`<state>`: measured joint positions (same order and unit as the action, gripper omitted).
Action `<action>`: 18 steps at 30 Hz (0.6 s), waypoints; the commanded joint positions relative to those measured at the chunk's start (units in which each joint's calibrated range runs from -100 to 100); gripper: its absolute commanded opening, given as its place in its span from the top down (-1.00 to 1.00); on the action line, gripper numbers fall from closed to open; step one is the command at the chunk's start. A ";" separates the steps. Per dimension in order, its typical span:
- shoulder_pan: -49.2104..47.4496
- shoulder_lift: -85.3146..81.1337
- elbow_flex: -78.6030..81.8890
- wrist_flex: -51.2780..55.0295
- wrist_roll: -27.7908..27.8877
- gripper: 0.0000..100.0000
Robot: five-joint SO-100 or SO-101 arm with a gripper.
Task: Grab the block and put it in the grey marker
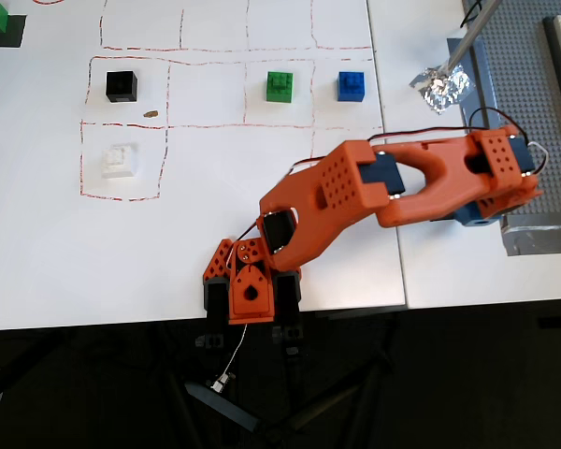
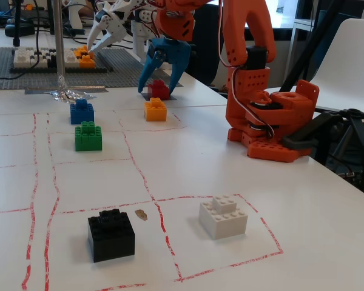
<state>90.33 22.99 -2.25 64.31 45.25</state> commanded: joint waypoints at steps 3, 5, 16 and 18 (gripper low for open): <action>-0.83 -8.13 -6.45 1.08 -2.44 0.34; -1.80 -10.45 -6.81 3.28 -3.17 0.34; -11.77 -35.87 7.51 7.77 -8.25 0.52; -14.59 -41.56 11.50 8.18 -9.57 0.60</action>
<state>78.66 -7.35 9.47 71.46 37.44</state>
